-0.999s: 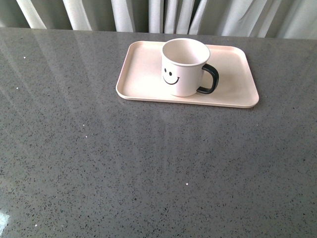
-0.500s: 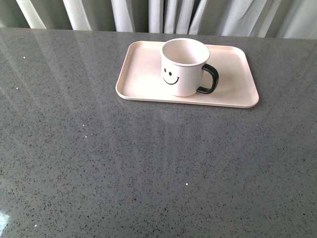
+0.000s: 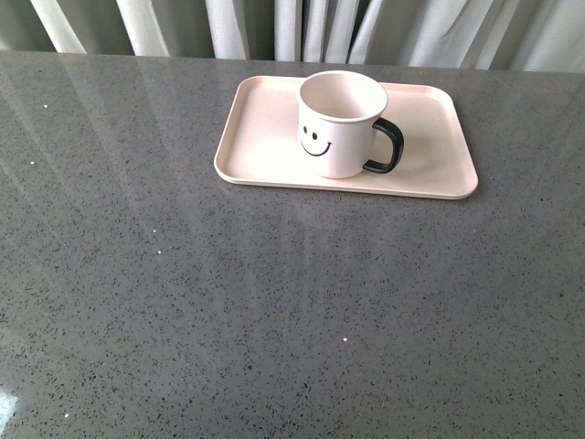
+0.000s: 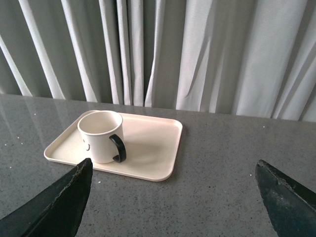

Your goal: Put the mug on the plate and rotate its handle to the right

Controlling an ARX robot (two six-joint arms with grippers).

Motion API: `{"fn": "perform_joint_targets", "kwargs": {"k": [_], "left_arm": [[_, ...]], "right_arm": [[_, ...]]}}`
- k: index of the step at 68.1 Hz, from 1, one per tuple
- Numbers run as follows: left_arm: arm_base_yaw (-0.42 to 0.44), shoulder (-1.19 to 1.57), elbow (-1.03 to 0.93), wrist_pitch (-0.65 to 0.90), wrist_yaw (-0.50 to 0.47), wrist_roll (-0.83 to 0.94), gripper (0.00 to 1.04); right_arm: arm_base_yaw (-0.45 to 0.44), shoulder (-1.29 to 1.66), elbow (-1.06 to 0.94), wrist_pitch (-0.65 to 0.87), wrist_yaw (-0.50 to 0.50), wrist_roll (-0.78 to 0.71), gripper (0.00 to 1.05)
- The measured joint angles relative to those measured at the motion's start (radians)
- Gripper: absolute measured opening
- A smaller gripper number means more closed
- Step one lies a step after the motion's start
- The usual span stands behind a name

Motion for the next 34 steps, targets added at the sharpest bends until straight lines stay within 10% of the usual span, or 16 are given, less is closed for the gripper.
{"fn": "perform_joint_targets", "kwargs": {"k": [34], "left_arm": [[0.000, -0.230, 0.000, -0.223, 0.000, 0.000, 0.01]], "right_arm": [[0.000, 0.000, 0.000, 0.000, 0.000, 0.000, 0.96]]}}
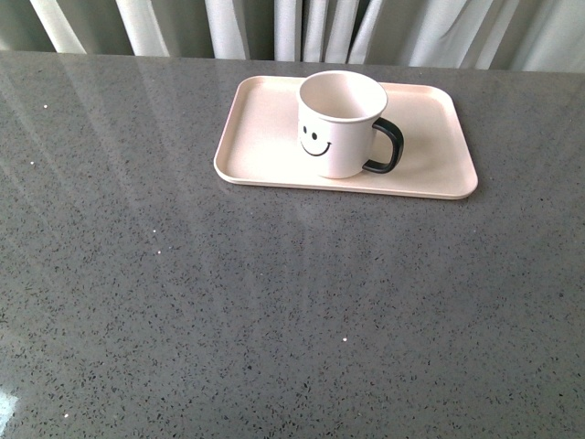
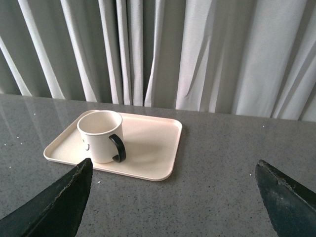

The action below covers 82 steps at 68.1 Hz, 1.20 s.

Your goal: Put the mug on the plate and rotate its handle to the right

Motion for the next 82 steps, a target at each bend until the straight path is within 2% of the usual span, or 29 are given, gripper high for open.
{"fn": "perform_joint_targets", "kwargs": {"k": [25, 32, 50, 69, 71, 76, 78, 82], "left_arm": [[0.000, -0.103, 0.000, -0.103, 0.000, 0.000, 0.01], [0.000, -0.238, 0.000, -0.265, 0.000, 0.000, 0.01], [0.000, -0.258, 0.000, -0.276, 0.000, 0.000, 0.02], [0.000, -0.258, 0.000, -0.276, 0.000, 0.000, 0.52], [0.000, -0.258, 0.000, -0.276, 0.000, 0.000, 0.57], [0.001, -0.259, 0.000, -0.276, 0.000, 0.000, 0.71], [0.001, -0.259, 0.000, -0.276, 0.002, 0.001, 0.76], [0.000, -0.259, 0.000, -0.276, 0.000, 0.001, 0.87]], "right_arm": [[0.000, 0.000, 0.000, 0.000, 0.000, 0.000, 0.96], [0.000, 0.000, 0.000, 0.000, 0.000, 0.000, 0.96], [0.000, 0.000, 0.000, 0.000, 0.000, 0.000, 0.96], [0.000, 0.000, 0.000, 0.000, 0.000, 0.000, 0.96], [-0.016, 0.030, 0.016, -0.047, -0.060, -0.027, 0.96], [-0.119, 0.292, 0.175, -0.343, -0.349, -0.158, 0.96], [-0.140, 0.411, 0.225, -0.365, -0.417, -0.205, 0.96], [-0.150, 0.624, 0.312, -0.285, -0.441, -0.272, 0.96]]}}
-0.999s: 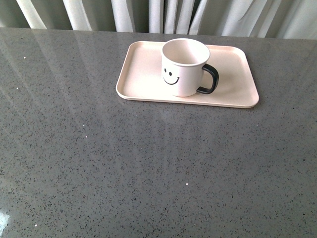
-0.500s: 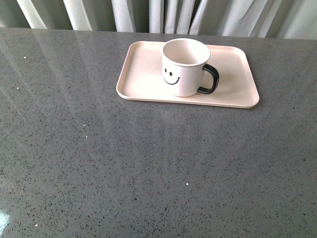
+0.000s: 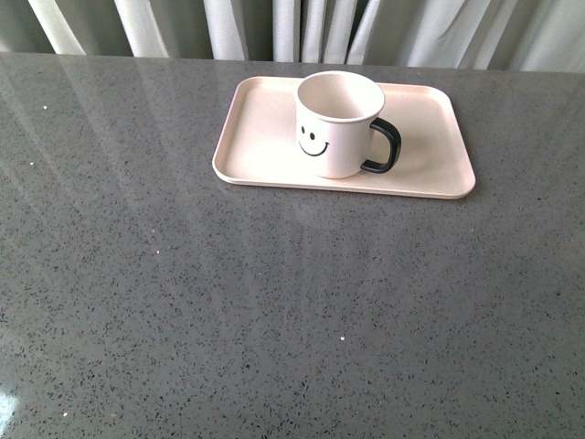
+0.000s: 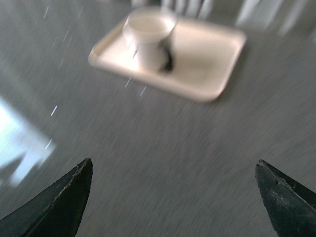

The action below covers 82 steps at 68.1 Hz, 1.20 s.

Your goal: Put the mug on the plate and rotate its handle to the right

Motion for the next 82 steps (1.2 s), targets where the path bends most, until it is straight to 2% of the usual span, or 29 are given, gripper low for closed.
{"fn": "perform_joint_targets", "kwargs": {"k": [5, 13, 21, 33, 52, 82], "left_arm": [[0.000, 0.000, 0.000, 0.000, 0.000, 0.002, 0.97], [0.000, 0.000, 0.000, 0.000, 0.000, 0.002, 0.96], [0.000, 0.000, 0.000, 0.000, 0.000, 0.002, 0.95], [0.000, 0.000, 0.000, 0.000, 0.000, 0.002, 0.95], [0.000, 0.000, 0.000, 0.000, 0.000, 0.002, 0.95], [0.000, 0.000, 0.000, 0.000, 0.000, 0.002, 0.95]], "right_arm": [[0.005, 0.225, 0.110, 0.153, 0.018, -0.029, 0.96], [0.040, 0.571, 0.294, 0.321, 0.074, -0.023, 0.96], [0.105, 0.864, 0.476, 0.360, 0.130, 0.007, 0.96], [0.190, 1.162, 0.727, 0.313, 0.174, 0.084, 0.96], [0.254, 1.380, 1.004, 0.177, 0.210, 0.210, 0.96], [0.271, 1.511, 1.152, 0.084, 0.217, 0.316, 0.95]]}}
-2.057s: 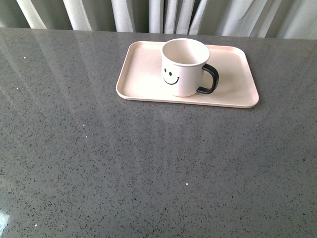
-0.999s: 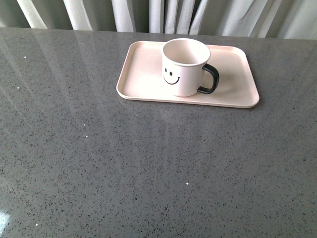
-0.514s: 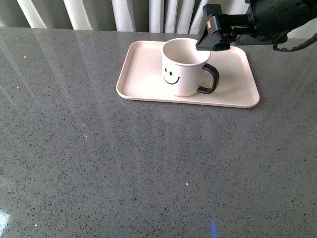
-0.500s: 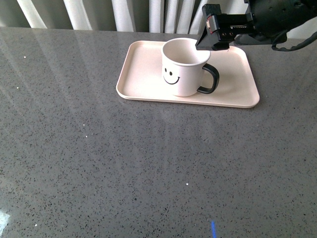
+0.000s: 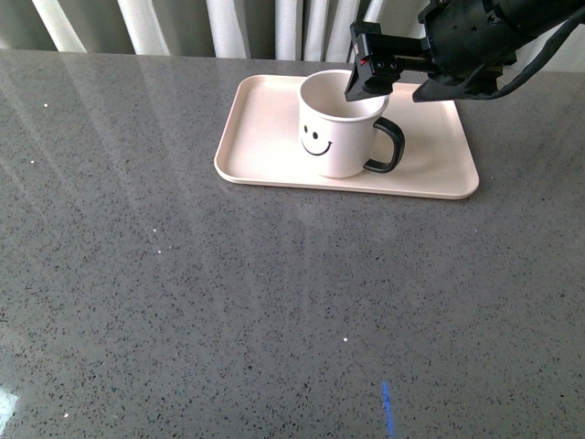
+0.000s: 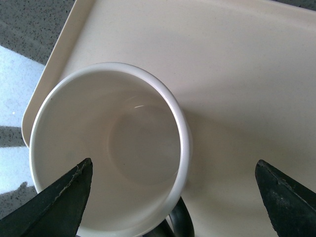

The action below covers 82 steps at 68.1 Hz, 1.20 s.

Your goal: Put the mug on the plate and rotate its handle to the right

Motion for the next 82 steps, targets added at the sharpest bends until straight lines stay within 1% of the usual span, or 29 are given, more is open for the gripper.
{"fn": "perform_joint_targets", "kwargs": {"k": [8, 11, 12, 16, 21, 28, 29, 35, 43, 57, 70, 82], "left_arm": [[0.000, 0.000, 0.000, 0.000, 0.000, 0.000, 0.95], [0.000, 0.000, 0.000, 0.000, 0.000, 0.000, 0.95], [0.000, 0.000, 0.000, 0.000, 0.000, 0.000, 0.95], [0.000, 0.000, 0.000, 0.000, 0.000, 0.000, 0.95], [0.000, 0.000, 0.000, 0.000, 0.000, 0.000, 0.95], [0.000, 0.000, 0.000, 0.000, 0.000, 0.000, 0.95], [0.000, 0.000, 0.000, 0.000, 0.000, 0.000, 0.95], [0.000, 0.000, 0.000, 0.000, 0.000, 0.000, 0.95], [0.000, 0.000, 0.000, 0.000, 0.000, 0.000, 0.95], [0.000, 0.000, 0.000, 0.000, 0.000, 0.000, 0.95], [0.000, 0.000, 0.000, 0.000, 0.000, 0.000, 0.95], [0.000, 0.000, 0.000, 0.000, 0.000, 0.000, 0.95]], "right_arm": [[0.006, 0.014, 0.015, -0.009, 0.002, 0.018, 0.85], [0.008, 0.022, 0.020, -0.016, 0.005, 0.021, 0.79], [0.008, 0.026, 0.023, -0.022, 0.008, 0.023, 0.75], [0.010, 0.037, 0.029, -0.031, 0.016, 0.025, 0.66], [0.010, 0.053, 0.039, -0.042, 0.023, 0.028, 0.51], [0.012, 0.058, 0.050, -0.050, 0.025, 0.032, 0.37], [0.013, 0.058, 0.054, -0.053, 0.026, 0.033, 0.33], [0.014, 0.058, 0.066, -0.060, 0.030, 0.035, 0.21], [0.013, 0.058, 0.079, -0.072, 0.030, 0.029, 0.01], [-0.011, 0.028, 0.093, -0.127, 0.034, -0.043, 0.02], [-0.051, -0.014, 0.190, -0.204, 0.037, -0.201, 0.02], [-0.066, 0.009, 0.257, -0.258, 0.027, -0.314, 0.02]]}}
